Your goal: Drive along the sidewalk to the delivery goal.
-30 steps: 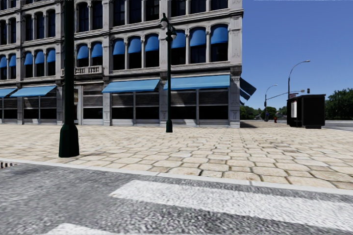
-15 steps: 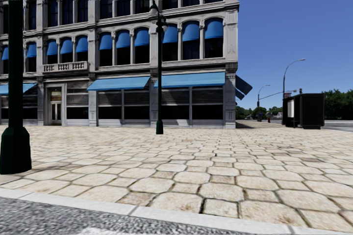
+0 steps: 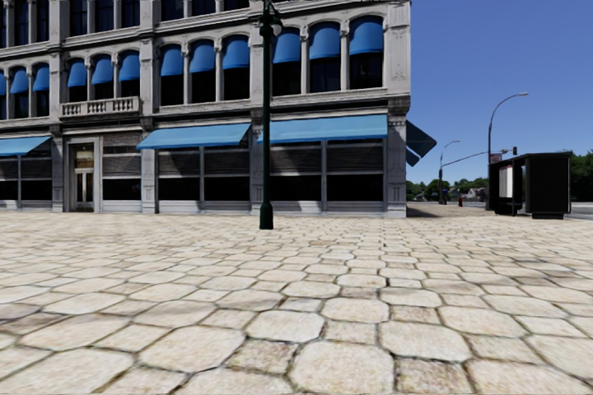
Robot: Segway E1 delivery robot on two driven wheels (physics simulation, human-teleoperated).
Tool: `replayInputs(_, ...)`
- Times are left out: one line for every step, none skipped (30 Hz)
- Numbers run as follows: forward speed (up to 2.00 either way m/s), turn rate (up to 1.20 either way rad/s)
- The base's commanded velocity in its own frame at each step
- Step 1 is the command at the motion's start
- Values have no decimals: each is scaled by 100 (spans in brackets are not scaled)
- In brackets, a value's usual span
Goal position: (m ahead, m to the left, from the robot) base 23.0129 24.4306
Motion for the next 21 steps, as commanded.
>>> replayInputs(200,51)
replayInputs(200,54)
replayInputs(200,54)
replayInputs(200,54)
replayInputs(200,55)
replayInputs(200,55)
replayInputs(200,55)
replayInputs(200,55)
replayInputs(200,55)
replayInputs(200,55)
replayInputs(200,55)
replayInputs(200,55)
replayInputs(200,55)
replayInputs(200,55)
replayInputs(200,55)
replayInputs(200,55)
replayInputs(200,55)
replayInputs(200,55)
replayInputs(200,55)
replayInputs(200,55)
replayInputs(200,55)
